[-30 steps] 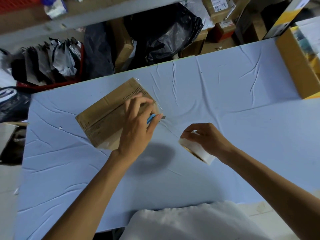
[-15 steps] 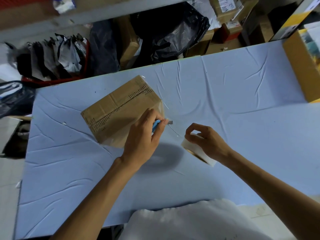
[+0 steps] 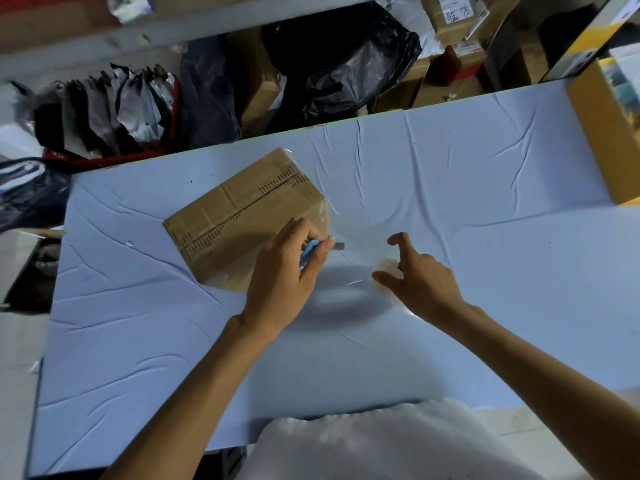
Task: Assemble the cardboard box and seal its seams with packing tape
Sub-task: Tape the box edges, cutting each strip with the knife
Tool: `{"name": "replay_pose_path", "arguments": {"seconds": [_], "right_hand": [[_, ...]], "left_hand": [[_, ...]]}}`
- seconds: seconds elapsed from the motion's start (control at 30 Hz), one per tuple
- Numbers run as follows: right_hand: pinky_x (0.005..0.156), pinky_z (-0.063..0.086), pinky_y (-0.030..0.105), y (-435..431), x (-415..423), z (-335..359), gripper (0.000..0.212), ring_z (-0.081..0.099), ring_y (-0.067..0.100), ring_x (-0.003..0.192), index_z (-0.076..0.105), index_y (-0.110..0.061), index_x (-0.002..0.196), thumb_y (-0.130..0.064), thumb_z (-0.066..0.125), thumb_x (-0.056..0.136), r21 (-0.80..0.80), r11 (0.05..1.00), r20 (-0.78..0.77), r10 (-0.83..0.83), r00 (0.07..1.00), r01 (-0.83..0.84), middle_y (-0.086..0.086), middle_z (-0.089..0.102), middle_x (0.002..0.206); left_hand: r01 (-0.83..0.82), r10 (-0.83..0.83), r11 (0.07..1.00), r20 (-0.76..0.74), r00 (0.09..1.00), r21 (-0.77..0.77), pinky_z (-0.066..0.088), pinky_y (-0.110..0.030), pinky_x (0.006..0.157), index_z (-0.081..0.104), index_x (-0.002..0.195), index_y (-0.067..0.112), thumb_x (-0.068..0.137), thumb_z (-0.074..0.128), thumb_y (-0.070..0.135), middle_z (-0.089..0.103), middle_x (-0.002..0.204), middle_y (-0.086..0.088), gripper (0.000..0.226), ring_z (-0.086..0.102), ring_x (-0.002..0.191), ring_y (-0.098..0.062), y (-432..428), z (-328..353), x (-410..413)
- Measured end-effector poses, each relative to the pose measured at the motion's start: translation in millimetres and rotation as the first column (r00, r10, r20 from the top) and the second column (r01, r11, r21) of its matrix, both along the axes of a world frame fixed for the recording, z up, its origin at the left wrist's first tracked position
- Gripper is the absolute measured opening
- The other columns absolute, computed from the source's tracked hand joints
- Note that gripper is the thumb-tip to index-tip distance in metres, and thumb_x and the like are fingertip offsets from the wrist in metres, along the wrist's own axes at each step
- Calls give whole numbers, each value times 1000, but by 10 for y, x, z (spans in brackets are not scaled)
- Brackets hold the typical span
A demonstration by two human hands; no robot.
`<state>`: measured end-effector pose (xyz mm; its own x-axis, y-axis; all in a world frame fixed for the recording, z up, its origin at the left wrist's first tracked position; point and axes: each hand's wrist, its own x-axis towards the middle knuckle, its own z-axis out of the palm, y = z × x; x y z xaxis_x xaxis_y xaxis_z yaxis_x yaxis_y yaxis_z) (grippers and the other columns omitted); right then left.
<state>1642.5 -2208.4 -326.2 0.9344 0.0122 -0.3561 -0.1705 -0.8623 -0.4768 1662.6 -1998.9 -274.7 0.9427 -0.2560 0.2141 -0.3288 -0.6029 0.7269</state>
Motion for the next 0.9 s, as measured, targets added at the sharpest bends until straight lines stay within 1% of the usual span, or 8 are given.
{"name": "replay_pose_path", "arguments": {"seconds": [0.1,0.23,0.3,0.43,0.53,0.63,0.77,0.9], "right_hand": [[65,35,34,2,25,-38,50,60,36,86,35,-20,126,-47,57,89,-99,993,77,-54,996,62,12,66,97],[62,36,33,-9,69,-96,43,60,35,85,38,-15,117,-40,59,89,-163,980,222,-78,972,116,11,67,97],[64,38,35,-44,121,-153,48,61,35,90,38,-11,122,-40,59,90,-204,974,208,-54,977,98,13,68,101],[60,33,33,-42,139,-260,65,60,35,85,34,-5,129,-38,68,85,-237,972,130,27,991,5,15,67,97],[61,33,33,-3,113,-340,76,61,36,89,30,-4,133,-36,75,80,-258,966,69,34,997,-15,15,67,102],[61,33,33,7,88,-422,83,61,35,91,27,-5,137,-34,77,77,-281,959,32,39,999,-28,16,66,104],[60,33,33,-1,55,-457,86,62,35,88,26,-5,138,-34,78,76,-291,956,18,51,999,-44,16,66,104],[69,35,33,21,105,-334,84,58,35,105,33,-5,137,-45,75,77,-279,956,-116,58,992,-89,15,61,118]], "left_hand": [[-3,3,1000,-15,1000,24,35,-19,52,49,78,11,94,58,27,51,69,1,24,44,59,-14,8,-26,-22],[9,-4,1000,-232,973,20,44,-34,57,47,74,14,93,59,34,59,68,-5,29,55,64,-22,20,-198,-63],[-9,30,998,-352,936,59,44,-38,60,50,72,8,90,63,32,57,64,-6,33,54,62,-23,14,-384,-106],[-138,202,978,-568,798,154,31,-27,56,55,60,8,78,77,22,43,52,7,32,38,54,-11,11,-801,-196],[-195,308,950,-628,715,244,42,-23,56,63,60,8,74,80,21,58,57,11,26,56,62,-8,-8,-1064,-266],[-377,372,912,-705,604,158,55,-29,73,61,74,6,82,64,14,60,64,5,12,69,75,-23,-45,-1199,-325],[-203,407,891,-516,754,406,36,-29,74,58,104,15,76,77,27,55,93,-2,37,55,89,-25,-16,-1253,-390],[-11,286,888,-534,795,460,33,-36,100,53,126,9,78,76,24,44,135,-15,56,39,125,-32,-7,-1059,-375]]}}
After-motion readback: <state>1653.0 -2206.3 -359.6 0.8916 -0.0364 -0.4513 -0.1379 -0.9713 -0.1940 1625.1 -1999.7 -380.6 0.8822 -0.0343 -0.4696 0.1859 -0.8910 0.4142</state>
